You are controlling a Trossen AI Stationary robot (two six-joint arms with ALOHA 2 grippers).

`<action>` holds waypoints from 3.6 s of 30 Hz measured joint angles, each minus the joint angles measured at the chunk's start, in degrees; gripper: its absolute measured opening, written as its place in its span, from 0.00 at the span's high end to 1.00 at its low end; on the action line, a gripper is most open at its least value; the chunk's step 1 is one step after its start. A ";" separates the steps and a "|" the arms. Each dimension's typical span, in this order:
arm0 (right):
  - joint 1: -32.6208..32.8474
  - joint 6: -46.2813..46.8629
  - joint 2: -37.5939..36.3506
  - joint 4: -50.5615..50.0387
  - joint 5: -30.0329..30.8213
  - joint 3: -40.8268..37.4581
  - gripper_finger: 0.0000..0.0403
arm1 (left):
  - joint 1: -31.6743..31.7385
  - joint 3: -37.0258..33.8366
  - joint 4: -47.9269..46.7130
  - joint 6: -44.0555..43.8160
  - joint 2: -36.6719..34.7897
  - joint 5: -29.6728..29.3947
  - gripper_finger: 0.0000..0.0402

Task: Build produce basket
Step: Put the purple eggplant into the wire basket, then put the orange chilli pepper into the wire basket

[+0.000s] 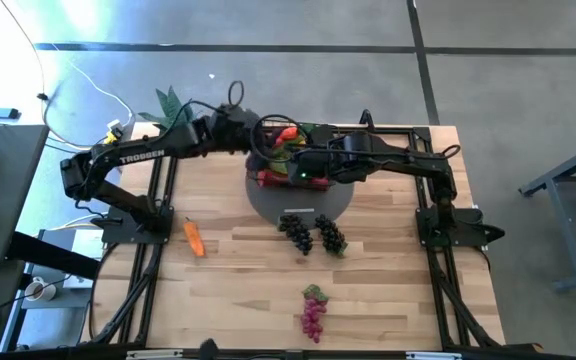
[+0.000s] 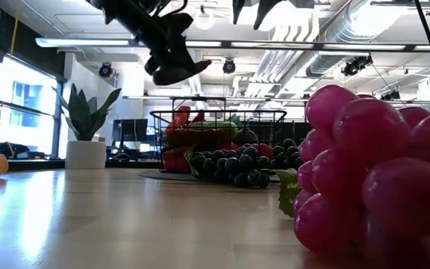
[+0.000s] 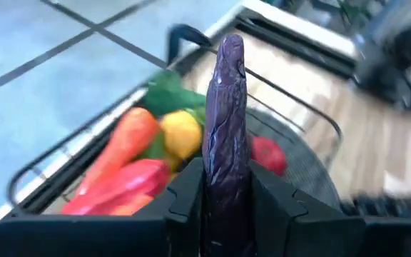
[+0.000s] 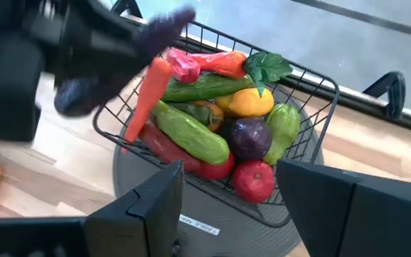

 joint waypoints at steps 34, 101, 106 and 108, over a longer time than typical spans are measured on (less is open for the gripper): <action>-12.47 -30.27 0.00 0.00 -5.22 0.00 0.48 | 6.42 -2.02 2.23 -20.64 9.73 -8.99 0.74; 0.31 -7.91 -1.51 0.03 -14.38 0.00 0.48 | -5.90 -3.98 -40.08 6.07 -23.38 0.82 0.51; 1.54 -8.24 -1.49 0.02 -15.23 0.00 0.48 | -10.45 -3.98 -45.58 12.75 -24.22 5.44 0.51; 1.96 -9.19 -1.49 0.02 -15.60 0.00 0.48 | -12.45 -3.98 -49.09 16.37 -24.20 5.65 0.51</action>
